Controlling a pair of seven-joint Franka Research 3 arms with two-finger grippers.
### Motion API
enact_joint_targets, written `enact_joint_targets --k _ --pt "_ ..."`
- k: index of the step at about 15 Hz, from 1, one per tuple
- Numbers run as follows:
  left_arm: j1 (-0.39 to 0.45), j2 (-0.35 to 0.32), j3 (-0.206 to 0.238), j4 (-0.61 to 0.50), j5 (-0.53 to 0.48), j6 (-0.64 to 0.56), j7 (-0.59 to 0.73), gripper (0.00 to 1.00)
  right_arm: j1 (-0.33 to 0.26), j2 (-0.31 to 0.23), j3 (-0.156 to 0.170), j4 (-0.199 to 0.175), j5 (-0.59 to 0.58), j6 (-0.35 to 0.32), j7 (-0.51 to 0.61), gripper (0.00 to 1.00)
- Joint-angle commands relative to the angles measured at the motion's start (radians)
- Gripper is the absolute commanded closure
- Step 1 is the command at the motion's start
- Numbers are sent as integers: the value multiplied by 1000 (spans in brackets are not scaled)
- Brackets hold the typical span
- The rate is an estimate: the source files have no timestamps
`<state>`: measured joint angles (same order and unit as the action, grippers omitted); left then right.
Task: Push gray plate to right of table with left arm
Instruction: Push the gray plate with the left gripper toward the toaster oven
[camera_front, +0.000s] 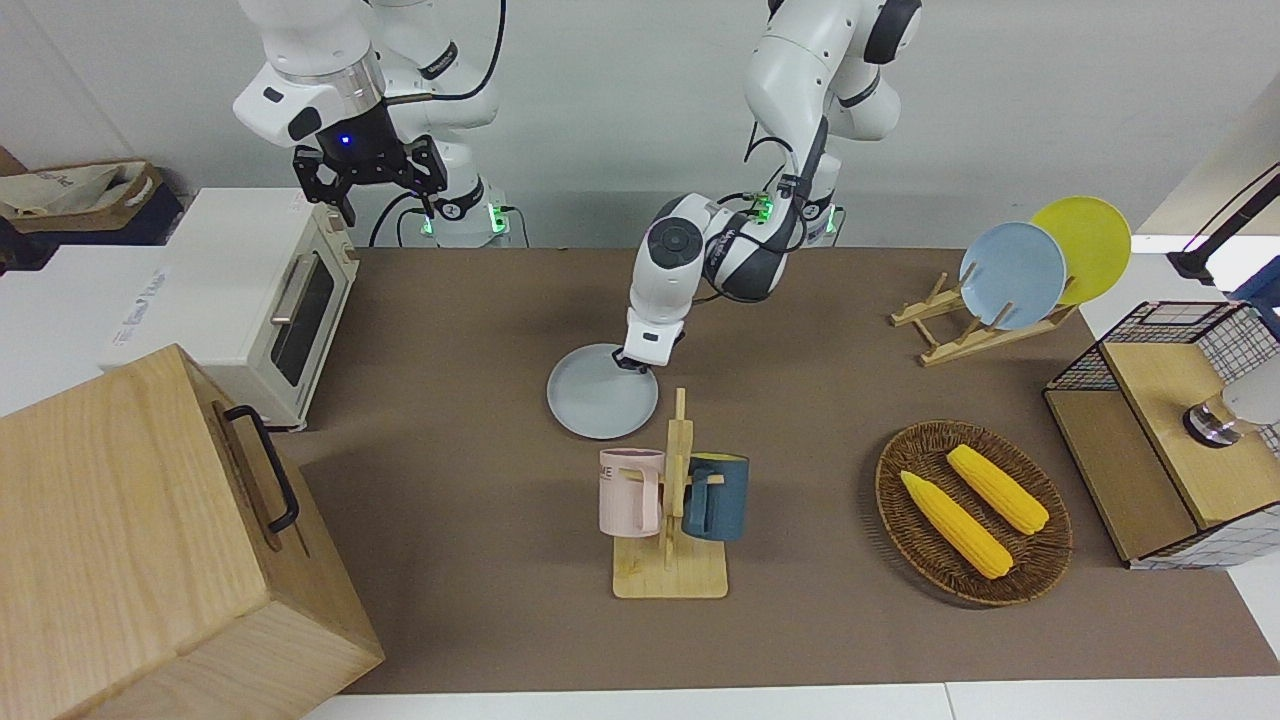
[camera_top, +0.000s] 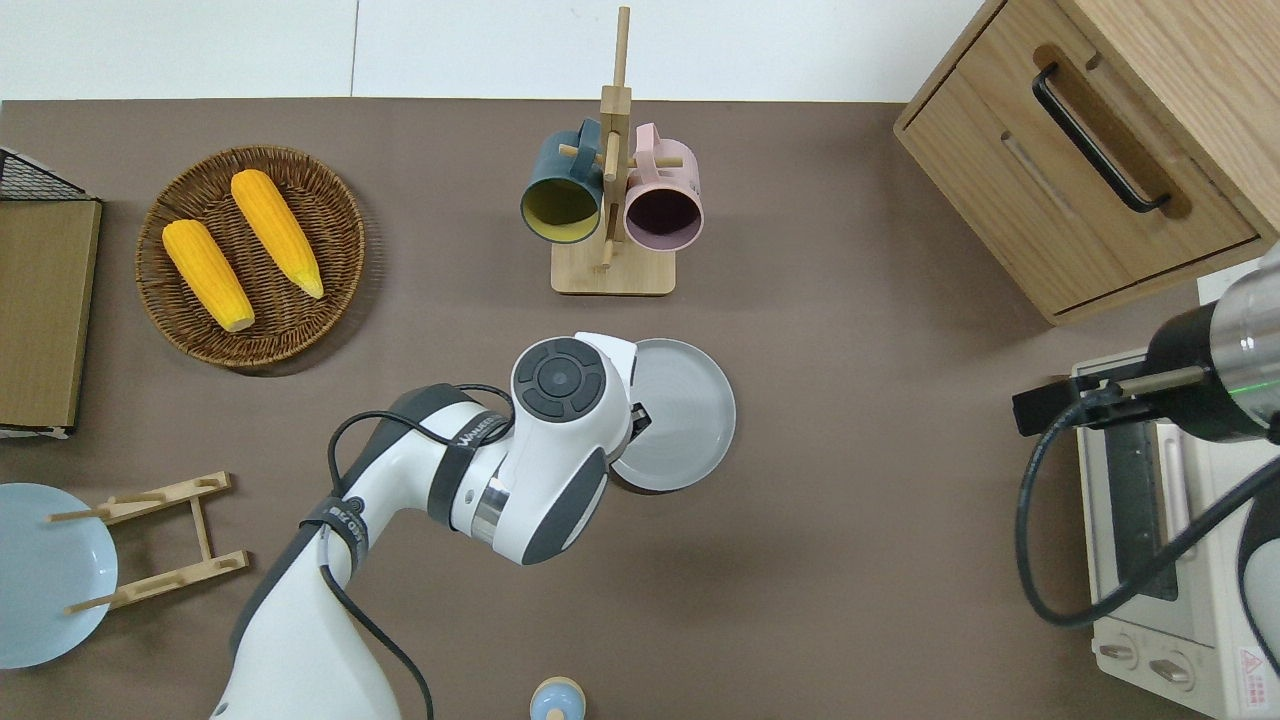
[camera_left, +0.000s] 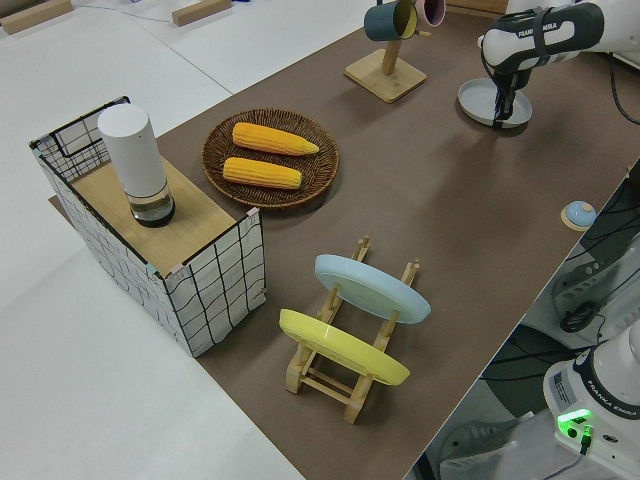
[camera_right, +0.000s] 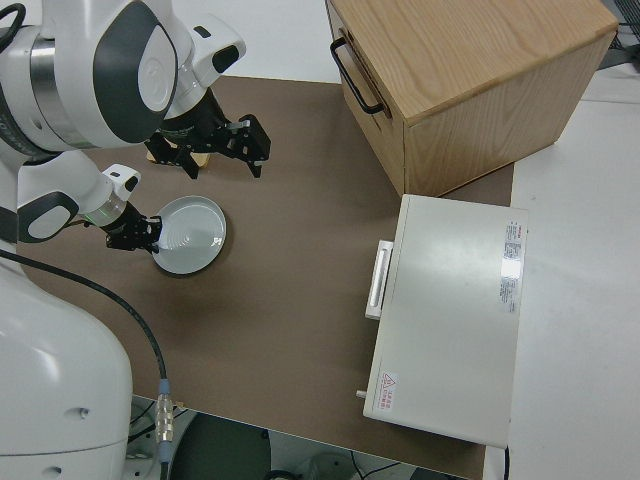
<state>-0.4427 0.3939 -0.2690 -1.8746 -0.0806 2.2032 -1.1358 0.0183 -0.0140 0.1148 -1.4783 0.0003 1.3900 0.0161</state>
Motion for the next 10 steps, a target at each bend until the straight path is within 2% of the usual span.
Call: enact_joint_targets --k 1,4,6,10 --pt "-66 111 -41 115 2 -2 -103 1000 -20 -3 16 9 4 -16 13 17" --pt "-132 193 -41 224 2 -2 -185 1000 -20 -3 16 9 6 -16 13 17" --pt "-184 207 -36 250 2 1 -216 1000 -20 -3 17 9 6 -16 13 17" --pt "-205 250 -33 293 2 3 -236 1000 -20 -3 17 9 6 -16 13 17"
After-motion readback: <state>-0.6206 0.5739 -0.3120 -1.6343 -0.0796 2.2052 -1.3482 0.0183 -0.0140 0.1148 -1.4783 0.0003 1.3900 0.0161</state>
